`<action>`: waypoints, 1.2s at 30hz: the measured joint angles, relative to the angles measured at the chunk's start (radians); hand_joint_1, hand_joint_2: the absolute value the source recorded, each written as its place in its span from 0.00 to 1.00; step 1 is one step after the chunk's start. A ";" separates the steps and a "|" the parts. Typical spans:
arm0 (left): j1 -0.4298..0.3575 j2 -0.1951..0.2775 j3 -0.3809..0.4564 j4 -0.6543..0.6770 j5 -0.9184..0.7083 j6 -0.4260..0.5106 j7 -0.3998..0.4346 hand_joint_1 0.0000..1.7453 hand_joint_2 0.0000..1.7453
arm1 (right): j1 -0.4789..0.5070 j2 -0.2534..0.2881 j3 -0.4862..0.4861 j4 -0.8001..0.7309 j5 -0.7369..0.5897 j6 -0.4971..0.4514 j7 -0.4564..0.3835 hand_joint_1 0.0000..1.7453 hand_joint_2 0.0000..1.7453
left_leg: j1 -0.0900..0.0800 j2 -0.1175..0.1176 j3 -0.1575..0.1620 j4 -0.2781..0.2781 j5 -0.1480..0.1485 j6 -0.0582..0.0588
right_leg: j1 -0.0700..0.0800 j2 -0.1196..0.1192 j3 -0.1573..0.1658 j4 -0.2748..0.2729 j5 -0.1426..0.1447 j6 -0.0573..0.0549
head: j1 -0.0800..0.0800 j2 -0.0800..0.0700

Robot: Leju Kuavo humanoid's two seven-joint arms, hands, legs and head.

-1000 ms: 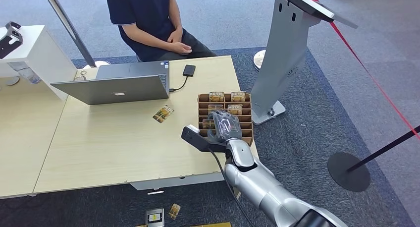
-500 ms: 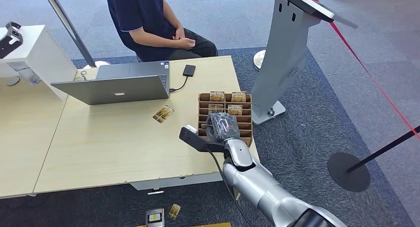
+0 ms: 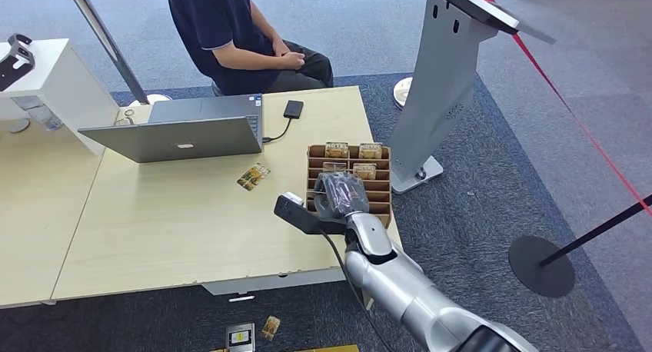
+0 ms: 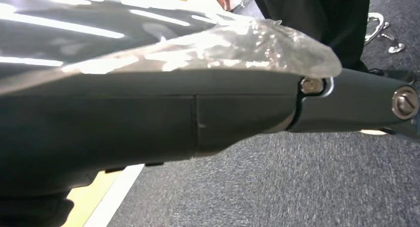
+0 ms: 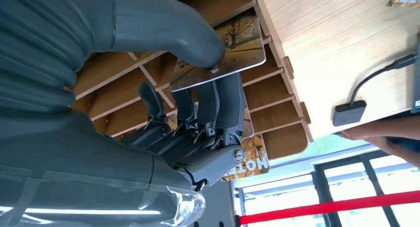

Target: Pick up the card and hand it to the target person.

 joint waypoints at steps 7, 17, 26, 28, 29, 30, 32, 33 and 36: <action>0.009 0.001 -0.001 0.000 0.014 0.001 -0.005 0.00 0.00 | 0.024 -0.053 -0.002 -0.194 -0.011 0.132 0.020 0.90 1.00 | 0.000 0.000 0.000 0.000 0.000 0.000 | 0.000 0.000 0.000 0.000 0.000 0.000 | 0.000 0.000; 0.012 0.002 -0.008 0.000 0.028 0.002 -0.012 0.00 0.00 | 0.050 -0.128 -0.016 -0.485 -0.139 0.296 -0.005 0.86 1.00 | 0.000 0.000 0.000 0.000 0.000 0.000 | 0.000 0.000 0.000 0.000 0.000 0.000 | 0.000 0.000; 0.003 0.002 -0.028 0.000 0.015 -0.005 -0.011 0.00 0.00 | 0.042 -0.134 -0.014 -0.552 -0.337 0.312 -0.121 0.92 1.00 | 0.000 0.000 -0.001 0.000 0.000 0.000 | 0.000 0.000 0.000 0.000 0.000 0.000 | 0.000 0.000; -0.003 0.002 -0.034 0.000 0.009 -0.007 -0.008 0.00 0.00 | 0.025 -0.123 -0.011 -0.529 -0.361 0.304 -0.146 0.92 1.00 | 0.000 0.000 -0.001 0.000 0.000 0.000 | 0.000 0.000 0.000 0.000 0.000 0.000 | 0.000 0.000; -0.006 0.002 -0.037 0.000 0.006 -0.008 -0.008 0.00 0.00 | 0.016 -0.116 -0.009 -0.513 -0.371 0.299 -0.156 0.92 1.00 | 0.000 0.000 -0.001 0.000 0.000 0.000 | 0.000 0.000 0.000 0.000 0.000 0.000 | 0.000 0.000; -0.008 0.002 -0.041 0.000 0.004 -0.009 -0.007 0.00 0.00 | 0.007 -0.108 -0.007 -0.496 -0.378 0.295 -0.165 0.92 1.00 | 0.000 0.000 -0.001 0.000 0.000 0.000 | 0.000 0.000 0.000 0.000 0.000 0.000 | 0.000 0.000; -0.012 0.002 -0.047 0.000 -0.001 -0.013 -0.003 0.00 0.00 | -0.011 -0.089 -0.002 -0.456 -0.391 0.284 -0.184 0.91 1.00 | 0.000 0.000 -0.001 0.000 0.000 0.000 | 0.000 0.000 0.000 0.000 0.000 0.000 | 0.000 0.000; -0.015 0.002 -0.049 0.000 -0.004 -0.016 -0.001 0.00 0.00 | -0.022 -0.079 0.001 -0.434 -0.398 0.280 -0.196 0.90 1.00 | 0.000 0.000 -0.001 0.000 0.000 0.000 | 0.000 0.000 0.000 0.001 0.000 0.000 | 0.000 0.000; -0.023 0.002 -0.059 0.000 -0.011 -0.019 0.006 0.00 0.00 | -0.059 -0.037 0.015 -0.346 -0.422 0.275 -0.233 0.91 1.00 | 0.000 -0.001 -0.002 0.000 0.000 0.000 | 0.000 0.000 0.000 0.001 0.000 0.000 | 0.000 0.000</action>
